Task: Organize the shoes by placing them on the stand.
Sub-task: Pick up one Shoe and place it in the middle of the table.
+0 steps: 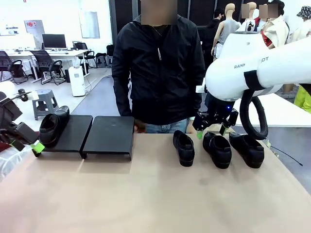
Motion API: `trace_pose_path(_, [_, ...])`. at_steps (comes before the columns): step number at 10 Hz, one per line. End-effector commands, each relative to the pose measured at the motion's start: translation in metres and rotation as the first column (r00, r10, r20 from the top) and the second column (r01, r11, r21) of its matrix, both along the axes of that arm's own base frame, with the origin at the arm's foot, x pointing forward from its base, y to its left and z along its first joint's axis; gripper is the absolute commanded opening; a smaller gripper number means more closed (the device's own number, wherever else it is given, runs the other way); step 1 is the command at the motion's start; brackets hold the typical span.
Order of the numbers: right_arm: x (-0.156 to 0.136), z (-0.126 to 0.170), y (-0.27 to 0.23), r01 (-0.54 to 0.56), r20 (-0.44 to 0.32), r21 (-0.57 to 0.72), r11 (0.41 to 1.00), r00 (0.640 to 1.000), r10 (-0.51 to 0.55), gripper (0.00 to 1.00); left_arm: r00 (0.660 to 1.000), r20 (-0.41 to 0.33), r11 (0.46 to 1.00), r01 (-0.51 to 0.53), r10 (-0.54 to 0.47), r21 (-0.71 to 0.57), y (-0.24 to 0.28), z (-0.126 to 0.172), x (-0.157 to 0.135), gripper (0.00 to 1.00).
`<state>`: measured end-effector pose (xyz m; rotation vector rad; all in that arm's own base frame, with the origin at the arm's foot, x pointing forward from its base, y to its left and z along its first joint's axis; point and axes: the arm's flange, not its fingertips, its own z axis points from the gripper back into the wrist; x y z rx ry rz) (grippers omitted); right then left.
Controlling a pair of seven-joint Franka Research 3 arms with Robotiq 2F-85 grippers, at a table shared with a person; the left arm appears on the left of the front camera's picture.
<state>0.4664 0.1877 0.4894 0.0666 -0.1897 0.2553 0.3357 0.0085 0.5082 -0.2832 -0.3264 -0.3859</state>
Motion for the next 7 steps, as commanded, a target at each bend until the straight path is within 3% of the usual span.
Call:
trace_pose_path(1, [0.059,-0.033,0.033,-0.073,0.035,0.088,0.993,0.997,0.070,1.00,1.000,0.005,1.000,-0.012,0.012,0.003,0.000,-0.004,-0.001,1.00])
trace_pose_path(3, [0.095,-0.053,0.057,0.096,0.056,0.142,0.985,0.993,-0.105,1.00,1.000,0.005,1.000,-0.012,0.012,0.003,0.000,-0.004,-0.001,1.00])
trace_pose_path(5, [0.132,-0.075,0.071,0.135,0.074,0.088,0.987,0.987,-0.142,1.00,1.000,0.005,1.000,-0.012,0.012,0.003,0.000,-0.004,-0.001,1.00])
trace_pose_path(7, [0.161,-0.095,0.082,0.137,0.031,0.104,0.985,0.990,-0.141,1.00,1.000,0.005,1.000,-0.012,0.012,0.003,0.000,-0.004,-0.001,1.00])
